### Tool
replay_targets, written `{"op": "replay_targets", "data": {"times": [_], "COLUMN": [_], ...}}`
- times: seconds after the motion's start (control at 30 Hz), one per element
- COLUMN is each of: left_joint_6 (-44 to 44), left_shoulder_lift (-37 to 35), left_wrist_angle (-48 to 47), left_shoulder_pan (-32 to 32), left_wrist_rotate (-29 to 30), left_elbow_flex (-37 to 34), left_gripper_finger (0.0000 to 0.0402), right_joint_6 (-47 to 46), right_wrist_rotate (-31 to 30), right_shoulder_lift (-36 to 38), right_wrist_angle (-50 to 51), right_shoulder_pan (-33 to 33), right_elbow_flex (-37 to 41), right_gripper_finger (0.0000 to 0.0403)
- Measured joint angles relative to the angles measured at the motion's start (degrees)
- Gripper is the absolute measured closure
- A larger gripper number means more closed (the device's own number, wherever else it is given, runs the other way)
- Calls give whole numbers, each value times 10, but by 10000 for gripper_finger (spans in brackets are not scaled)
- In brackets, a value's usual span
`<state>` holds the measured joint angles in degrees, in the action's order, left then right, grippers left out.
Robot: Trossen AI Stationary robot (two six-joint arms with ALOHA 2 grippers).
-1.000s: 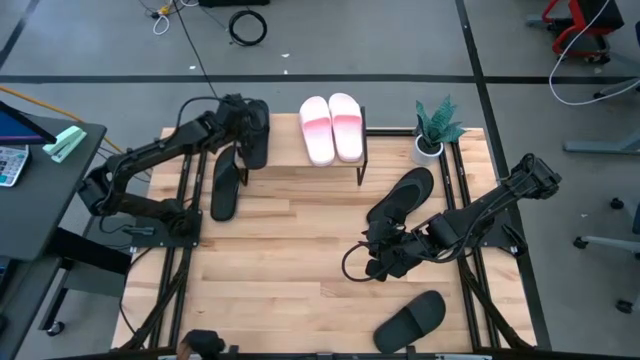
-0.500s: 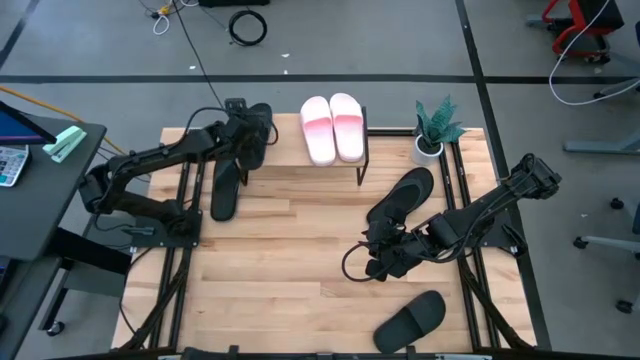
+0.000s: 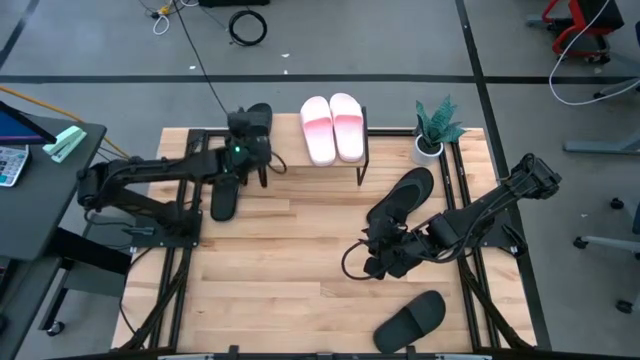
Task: Pick and place slides into the shelf
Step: Align the black slide on the shelf with the other black slide
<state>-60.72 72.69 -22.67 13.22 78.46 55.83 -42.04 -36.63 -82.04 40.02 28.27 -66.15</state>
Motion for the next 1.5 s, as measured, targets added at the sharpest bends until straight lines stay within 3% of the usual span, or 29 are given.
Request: {"op": "replay_targets", "data": {"times": [0.13,0.27,0.33,0.5,0.63,0.9,1.0,1.27,1.5], "left_joint_6": [21,108,187,418,472,601,602,597,600], "left_shoulder_lift": [0,0,0,0,0,1,1,1,1], "left_wrist_angle": [1,1,-2,9,21,22,22,27,28], "left_shoulder_pan": [-57,-108,-132,-181,-214,-262,-272,-265,-265], "left_wrist_rotate": [5,-74,-161,-499,-628,-655,-655,-654,-655], "left_elbow_flex": [0,0,0,0,0,0,0,0,0], "left_gripper_finger": [152,152,152,154,164,178,181,191,192], "right_joint_6": [-44,-104,-128,-224,-293,-502,-568,-636,-625], "right_wrist_rotate": [42,108,137,194,232,243,269,288,288], "right_shoulder_lift": [0,0,0,0,0,-1,-9,-42,-91], "right_wrist_angle": [0,0,0,1,2,119,165,160,154], "right_shoulder_pan": [2,24,38,78,112,174,192,226,227], "right_elbow_flex": [0,0,0,-4,-4,-4,-4,-4,-4], "right_gripper_finger": [282,282,282,282,282,283,286,302,304]}}
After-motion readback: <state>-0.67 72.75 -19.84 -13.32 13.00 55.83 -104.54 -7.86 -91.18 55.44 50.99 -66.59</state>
